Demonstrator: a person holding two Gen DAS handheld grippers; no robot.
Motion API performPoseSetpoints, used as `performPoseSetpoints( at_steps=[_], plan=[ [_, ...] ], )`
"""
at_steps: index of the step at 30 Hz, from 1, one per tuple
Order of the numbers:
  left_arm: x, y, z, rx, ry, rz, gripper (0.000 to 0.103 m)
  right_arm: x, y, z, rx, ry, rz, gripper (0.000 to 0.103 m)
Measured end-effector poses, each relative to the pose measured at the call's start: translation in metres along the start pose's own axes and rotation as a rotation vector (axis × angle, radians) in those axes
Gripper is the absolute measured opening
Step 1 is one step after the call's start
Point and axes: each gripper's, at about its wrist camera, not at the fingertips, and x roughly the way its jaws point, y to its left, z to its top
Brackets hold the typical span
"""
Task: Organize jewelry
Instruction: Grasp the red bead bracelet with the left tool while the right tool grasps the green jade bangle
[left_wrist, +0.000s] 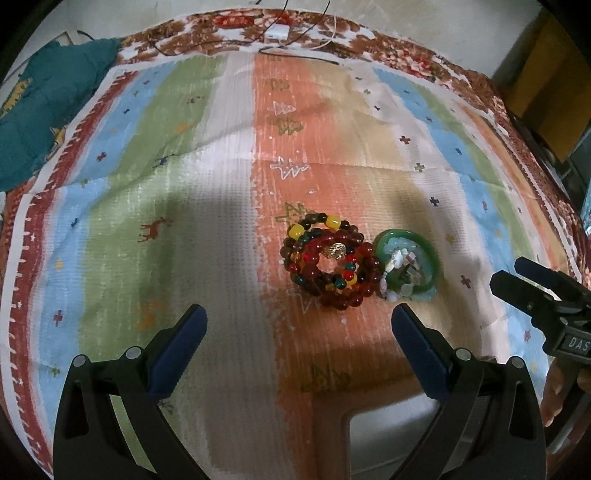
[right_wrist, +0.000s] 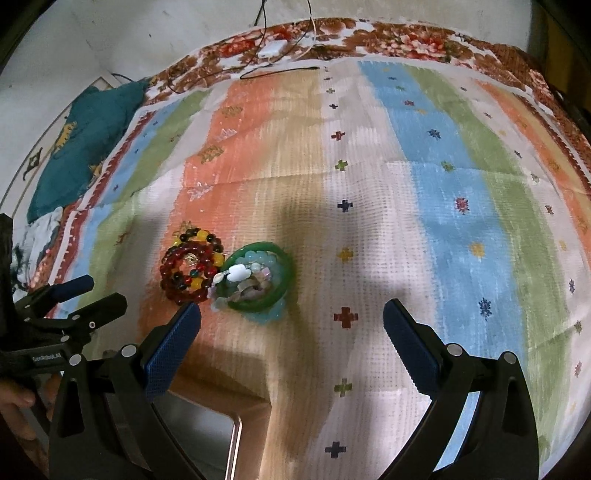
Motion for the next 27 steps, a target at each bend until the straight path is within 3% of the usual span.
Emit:
performPoseSetpoints(
  at_steps=[4, 10, 16, 19, 27],
  plan=[
    [0.010, 0.002, 0.005, -0.011, 0.028, -0.019, 0.096, 0.010, -0.001, 0.005, 0.015, 0.023, 0.017, 0.099],
    [0.026, 0.003, 0.010, -0.020, 0.079, -0.031, 0.084, 0.022, 0.000, 0.012, 0.022, 0.050, 0.042, 0.099],
    [0.039, 0.007, 0.014, -0.040, 0.118, -0.043, 0.076, 0.033, 0.009, 0.017, 0.026, 0.086, 0.099, 0.091],
    [0.045, 0.010, 0.017, -0.058, 0.132, -0.063, 0.070, 0.040, 0.010, 0.018, 0.033, 0.105, 0.113, 0.079],
    [0.052, 0.006, 0.022, -0.058, 0.148, -0.093, 0.054, 0.060, 0.001, 0.023, 0.078, 0.144, 0.109, 0.062]
  ],
)
